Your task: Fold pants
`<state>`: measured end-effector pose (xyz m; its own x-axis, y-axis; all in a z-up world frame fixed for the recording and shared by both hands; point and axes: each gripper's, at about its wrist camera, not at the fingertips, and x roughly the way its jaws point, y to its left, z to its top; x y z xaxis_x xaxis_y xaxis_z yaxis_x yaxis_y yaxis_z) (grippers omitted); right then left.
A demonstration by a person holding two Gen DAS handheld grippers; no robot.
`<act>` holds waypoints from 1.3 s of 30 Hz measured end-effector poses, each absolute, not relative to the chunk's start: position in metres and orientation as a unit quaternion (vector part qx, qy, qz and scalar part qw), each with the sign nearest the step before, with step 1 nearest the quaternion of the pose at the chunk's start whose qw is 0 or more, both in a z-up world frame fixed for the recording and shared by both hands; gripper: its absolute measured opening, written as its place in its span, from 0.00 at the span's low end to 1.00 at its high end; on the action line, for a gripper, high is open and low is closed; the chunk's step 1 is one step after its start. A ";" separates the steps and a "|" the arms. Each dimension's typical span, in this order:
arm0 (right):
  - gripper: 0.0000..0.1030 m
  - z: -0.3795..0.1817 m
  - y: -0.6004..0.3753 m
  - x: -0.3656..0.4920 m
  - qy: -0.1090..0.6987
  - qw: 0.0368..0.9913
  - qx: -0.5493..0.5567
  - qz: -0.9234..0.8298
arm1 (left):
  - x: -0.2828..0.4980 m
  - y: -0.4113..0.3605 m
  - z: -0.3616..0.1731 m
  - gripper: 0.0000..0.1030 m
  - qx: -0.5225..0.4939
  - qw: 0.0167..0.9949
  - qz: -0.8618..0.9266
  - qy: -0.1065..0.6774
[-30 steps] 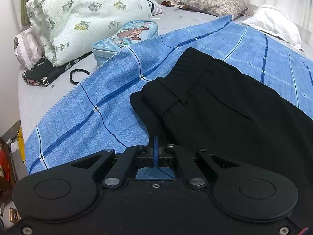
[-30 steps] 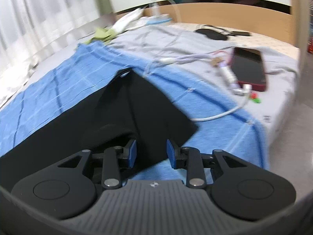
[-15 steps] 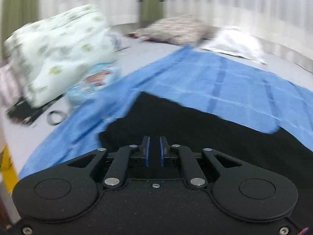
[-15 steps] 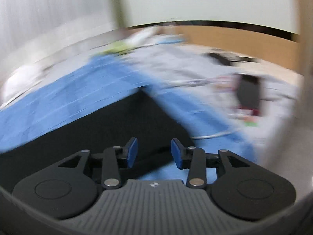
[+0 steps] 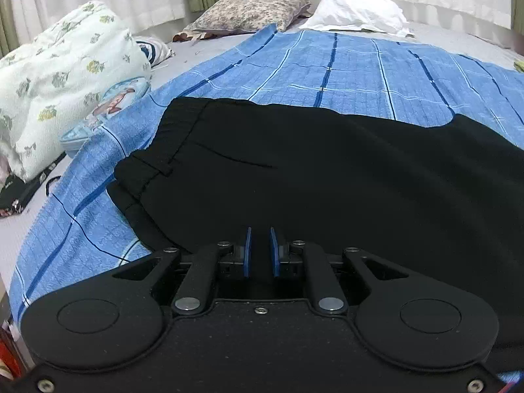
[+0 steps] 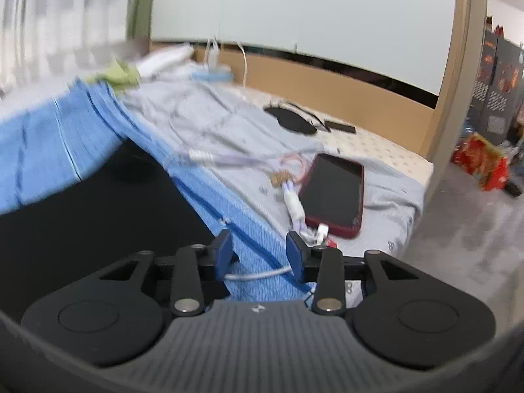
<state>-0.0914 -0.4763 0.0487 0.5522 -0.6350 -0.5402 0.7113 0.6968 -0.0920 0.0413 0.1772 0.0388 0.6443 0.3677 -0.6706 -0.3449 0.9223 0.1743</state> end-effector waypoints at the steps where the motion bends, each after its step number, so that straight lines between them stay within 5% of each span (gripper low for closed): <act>1: 0.57 0.051 -0.474 -0.095 0.273 0.884 0.070 -0.373 | 0.039 0.176 0.038 0.13 0.017 0.907 0.196 0.372; 8: 0.61 0.043 -0.407 -0.073 0.302 0.924 0.072 -0.224 | 0.034 0.186 0.046 0.15 -0.012 0.909 0.188 0.372; 17: 0.65 0.031 -0.185 -0.018 0.315 0.946 -0.006 0.077 | 0.030 0.214 0.065 0.43 -0.050 0.909 0.205 0.359; 24: 0.66 0.013 -0.031 -0.020 0.302 0.920 -0.102 0.229 | 0.027 0.262 0.073 0.45 -0.093 0.903 0.231 0.349; 31: 0.74 0.002 0.025 -0.025 0.296 0.901 -0.151 0.279 | 0.030 0.314 0.064 0.50 -0.158 0.887 0.245 0.359; 34: 0.78 0.000 0.037 -0.026 0.290 0.896 -0.157 0.297 | 0.031 0.331 0.052 0.58 -0.200 0.880 0.232 0.362; 39: 0.88 -0.004 0.049 -0.019 0.300 0.877 -0.155 0.341 | 0.050 0.336 0.035 0.86 -0.217 0.879 0.231 0.356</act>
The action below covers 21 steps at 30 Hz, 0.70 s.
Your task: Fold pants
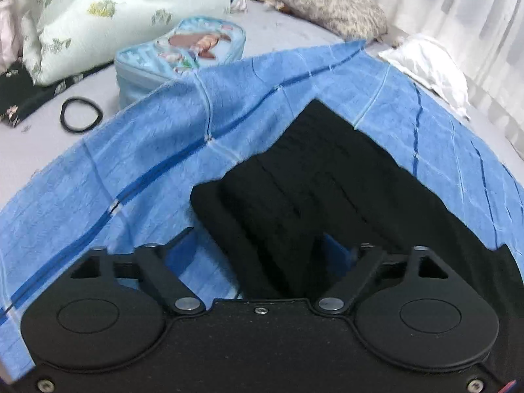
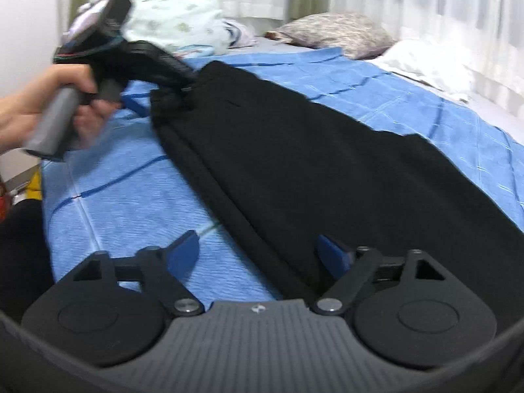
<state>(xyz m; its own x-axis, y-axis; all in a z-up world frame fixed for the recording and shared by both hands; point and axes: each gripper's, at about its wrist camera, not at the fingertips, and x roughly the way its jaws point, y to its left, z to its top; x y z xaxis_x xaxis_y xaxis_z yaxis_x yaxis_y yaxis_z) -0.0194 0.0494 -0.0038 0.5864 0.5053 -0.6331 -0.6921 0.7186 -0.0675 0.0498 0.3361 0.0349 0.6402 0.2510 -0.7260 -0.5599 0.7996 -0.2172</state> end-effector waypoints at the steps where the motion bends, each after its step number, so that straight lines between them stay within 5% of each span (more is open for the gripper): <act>1: 0.90 -0.007 0.057 -0.021 0.295 0.878 -0.178 0.332 | 0.055 0.335 0.033 0.87 -0.211 0.881 0.230 0.356; 2: 0.90 -0.008 0.061 -0.019 0.290 0.880 -0.186 0.327 | 0.059 0.333 0.030 0.85 -0.207 0.881 0.236 0.355; 4: 0.88 -0.009 0.069 -0.009 0.297 0.885 -0.172 0.314 | 0.064 0.327 0.031 0.60 -0.185 0.883 0.254 0.349; 6: 0.65 -0.009 0.070 0.004 0.308 0.890 -0.142 0.304 | 0.066 0.321 0.039 0.28 -0.166 0.890 0.260 0.336; 7: 0.45 -0.007 0.072 0.010 0.309 0.893 -0.135 0.297 | 0.066 0.320 0.044 0.26 -0.162 0.893 0.258 0.332; 8: 0.09 -0.005 0.075 0.014 0.307 0.895 -0.133 0.295 | 0.066 0.320 0.051 0.20 -0.157 0.893 0.262 0.331; 9: 0.07 -0.001 0.077 0.016 0.309 0.897 -0.127 0.291 | 0.064 0.320 0.059 0.16 -0.155 0.893 0.266 0.328; 15: 0.14 -0.010 0.090 -0.001 0.303 0.894 -0.160 0.288 | 0.058 0.325 0.063 0.19 -0.125 0.896 0.267 0.331; 16: 0.25 -0.007 0.090 -0.007 0.291 0.894 -0.169 0.294 | 0.062 0.326 0.052 0.20 -0.119 0.888 0.273 0.350; 17: 0.52 -0.004 0.087 -0.010 0.290 0.893 -0.162 0.304 | 0.061 0.327 0.046 0.23 -0.117 0.886 0.275 0.355; 19: 0.67 0.002 0.071 -0.016 0.303 0.884 -0.121 0.335 | 0.054 0.324 0.046 0.33 -0.115 0.891 0.283 0.336; 21: 0.67 0.009 0.050 -0.025 0.297 0.888 -0.099 0.338 | 0.049 0.321 0.051 0.54 -0.110 0.891 0.290 0.330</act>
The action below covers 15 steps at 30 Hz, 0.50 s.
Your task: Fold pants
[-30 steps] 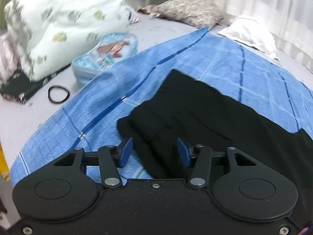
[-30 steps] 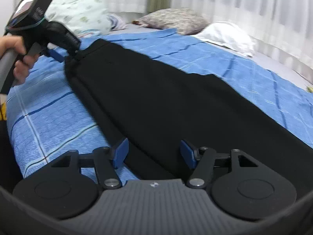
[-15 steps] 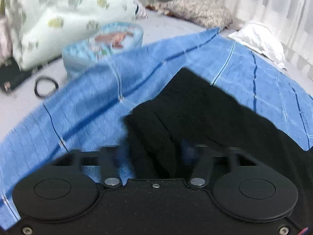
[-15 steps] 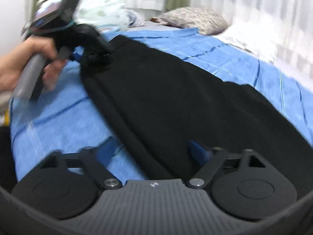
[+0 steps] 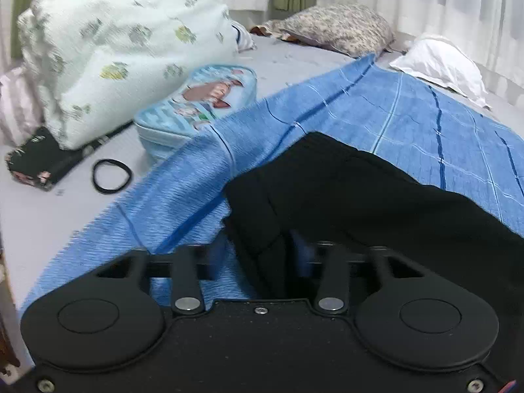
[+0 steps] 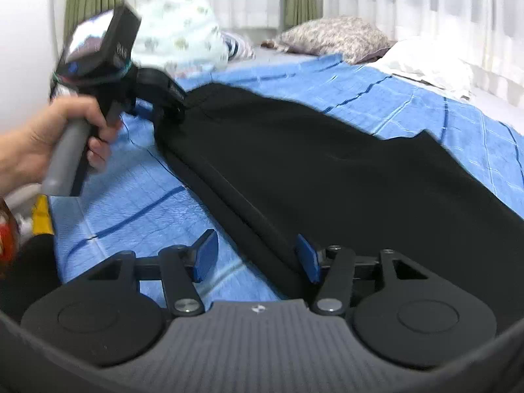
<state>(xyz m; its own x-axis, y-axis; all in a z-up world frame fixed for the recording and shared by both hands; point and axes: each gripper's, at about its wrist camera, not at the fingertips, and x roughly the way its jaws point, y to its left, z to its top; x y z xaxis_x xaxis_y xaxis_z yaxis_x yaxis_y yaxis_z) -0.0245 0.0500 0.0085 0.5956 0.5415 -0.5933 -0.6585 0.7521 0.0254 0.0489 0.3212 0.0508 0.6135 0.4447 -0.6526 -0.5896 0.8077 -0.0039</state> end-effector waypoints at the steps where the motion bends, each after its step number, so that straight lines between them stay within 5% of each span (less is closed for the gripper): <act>1: 0.68 0.012 0.038 -0.029 0.292 0.894 -0.094 0.326 | 0.047 0.318 0.054 0.55 -0.102 0.893 0.293 0.326; 7: 0.69 0.026 -0.078 -0.030 0.287 0.943 -0.015 0.169 | 0.035 0.282 0.081 0.66 -0.093 0.917 0.250 0.298; 15: 0.65 0.012 -0.274 -0.050 0.304 0.940 0.107 -0.112 | 0.034 0.175 0.085 0.67 -0.044 0.942 0.112 0.315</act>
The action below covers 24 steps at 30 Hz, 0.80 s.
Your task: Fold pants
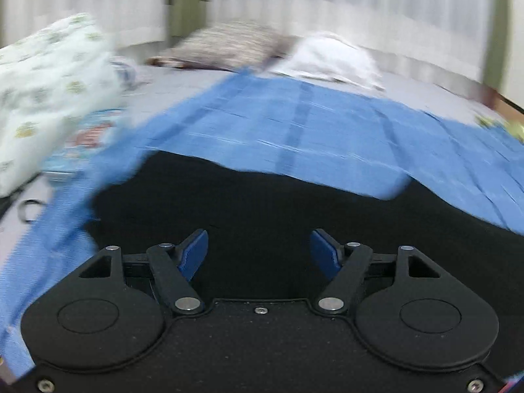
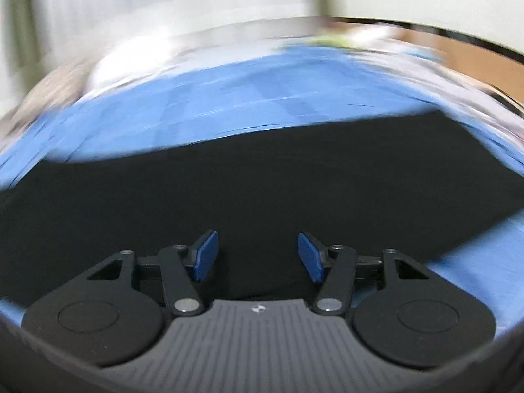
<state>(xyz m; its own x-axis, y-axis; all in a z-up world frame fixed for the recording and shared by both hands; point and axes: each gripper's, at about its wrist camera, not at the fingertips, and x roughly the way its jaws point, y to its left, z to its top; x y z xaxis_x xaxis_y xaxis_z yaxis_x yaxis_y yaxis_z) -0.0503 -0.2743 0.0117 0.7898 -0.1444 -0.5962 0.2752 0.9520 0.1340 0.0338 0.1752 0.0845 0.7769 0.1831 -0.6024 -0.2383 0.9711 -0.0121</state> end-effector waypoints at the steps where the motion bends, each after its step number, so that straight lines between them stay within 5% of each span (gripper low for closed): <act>1: 0.66 0.015 -0.299 -0.063 0.288 0.937 0.133 -0.145 | 0.035 0.158 0.082 0.67 -0.036 0.942 0.094 0.319; 14: 0.72 0.006 -0.443 -0.126 0.192 0.888 0.293 -0.297 | 0.047 -0.042 0.048 0.67 0.047 0.935 -0.060 0.345; 24: 0.72 0.000 -0.475 -0.106 0.181 0.861 0.375 -0.292 | 0.060 -0.015 0.042 0.72 0.039 0.931 -0.029 0.361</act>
<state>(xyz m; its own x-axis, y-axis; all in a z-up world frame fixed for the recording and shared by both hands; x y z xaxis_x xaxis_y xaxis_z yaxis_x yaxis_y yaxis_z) -0.1060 -0.4749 0.0003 0.7641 -0.3675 -0.5303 0.6385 0.5486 0.5398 0.0599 -0.0155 0.0417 0.7370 -0.0263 -0.6753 0.0822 0.9953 0.0510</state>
